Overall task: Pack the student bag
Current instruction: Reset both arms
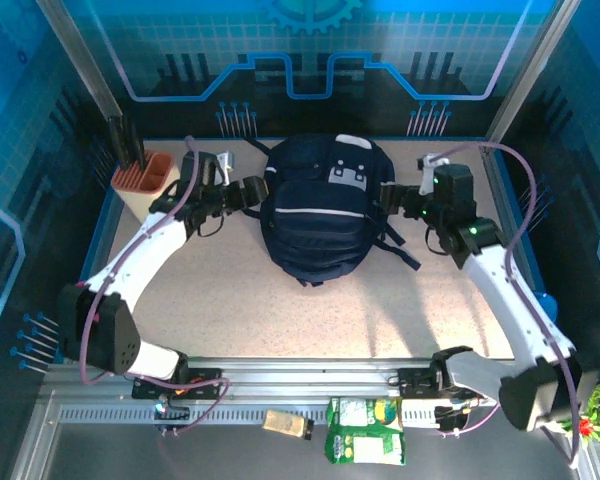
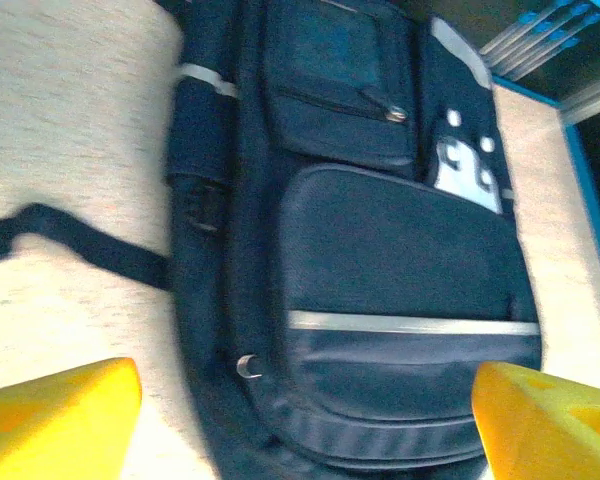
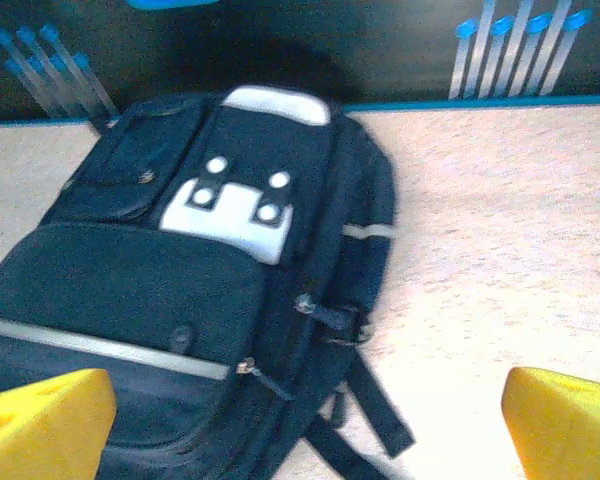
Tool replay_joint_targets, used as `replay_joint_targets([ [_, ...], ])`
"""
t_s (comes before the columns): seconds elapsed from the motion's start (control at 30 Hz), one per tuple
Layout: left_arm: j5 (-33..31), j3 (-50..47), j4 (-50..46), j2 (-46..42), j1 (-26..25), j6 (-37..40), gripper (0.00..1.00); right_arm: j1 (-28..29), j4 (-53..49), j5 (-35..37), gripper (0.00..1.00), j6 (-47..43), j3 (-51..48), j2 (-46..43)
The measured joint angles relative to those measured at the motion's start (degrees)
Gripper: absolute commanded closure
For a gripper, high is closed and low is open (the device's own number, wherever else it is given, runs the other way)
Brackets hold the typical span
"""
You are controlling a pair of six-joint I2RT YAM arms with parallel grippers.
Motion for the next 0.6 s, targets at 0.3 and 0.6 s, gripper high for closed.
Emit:
replay_joint_targets([
  [0.3,-22.53,-27.93,14.97,-15.15,0.11,3.3,0.01,-1.44,11.5,18.01,0.0,4.17,-23.69,-13.25],
  [0.6,-35.74,-44.52,37.75,-19.67,1.53,13.94,0.01,-2.84,27.15,26.01,0.0,1.46,-37.55,-11.37],
])
